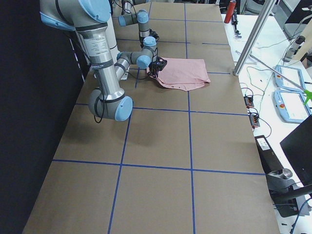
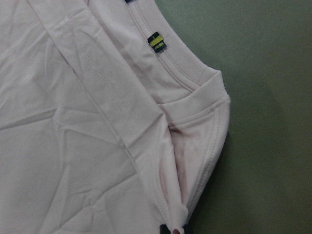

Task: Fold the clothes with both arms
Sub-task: 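Grasp the shirt's near edge with both grippers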

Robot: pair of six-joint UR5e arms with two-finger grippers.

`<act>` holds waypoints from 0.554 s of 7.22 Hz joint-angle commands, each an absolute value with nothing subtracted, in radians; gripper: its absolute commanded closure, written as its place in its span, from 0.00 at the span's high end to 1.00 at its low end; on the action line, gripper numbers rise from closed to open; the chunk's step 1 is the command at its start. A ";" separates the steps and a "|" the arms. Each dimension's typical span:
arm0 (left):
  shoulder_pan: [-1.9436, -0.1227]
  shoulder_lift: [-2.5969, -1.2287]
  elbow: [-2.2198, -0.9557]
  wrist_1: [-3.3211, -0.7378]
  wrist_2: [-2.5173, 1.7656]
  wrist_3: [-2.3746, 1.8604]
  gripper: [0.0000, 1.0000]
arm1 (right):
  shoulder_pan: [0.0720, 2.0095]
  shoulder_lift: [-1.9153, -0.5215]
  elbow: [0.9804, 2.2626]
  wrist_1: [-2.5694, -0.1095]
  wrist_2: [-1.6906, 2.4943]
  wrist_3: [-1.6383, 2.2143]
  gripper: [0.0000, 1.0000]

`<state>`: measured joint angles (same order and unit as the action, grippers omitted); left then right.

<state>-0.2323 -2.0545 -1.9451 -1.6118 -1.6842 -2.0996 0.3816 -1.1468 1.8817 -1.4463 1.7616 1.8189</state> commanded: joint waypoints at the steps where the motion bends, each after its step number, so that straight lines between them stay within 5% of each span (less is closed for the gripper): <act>1: -0.181 -2.048 -2.020 -1.527 -1.684 -2.091 0.00 | 0.339 -1.166 1.948 -1.445 1.756 1.822 0.00; 4: -0.173 -2.048 -2.117 -1.440 -1.686 -2.088 0.00 | 0.284 -1.189 2.011 -1.443 1.763 1.821 0.00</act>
<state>-0.1745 -2.0476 -2.0864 -1.4599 -1.6846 -2.0890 0.3008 -1.1931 1.9999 -1.4446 1.7602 1.8213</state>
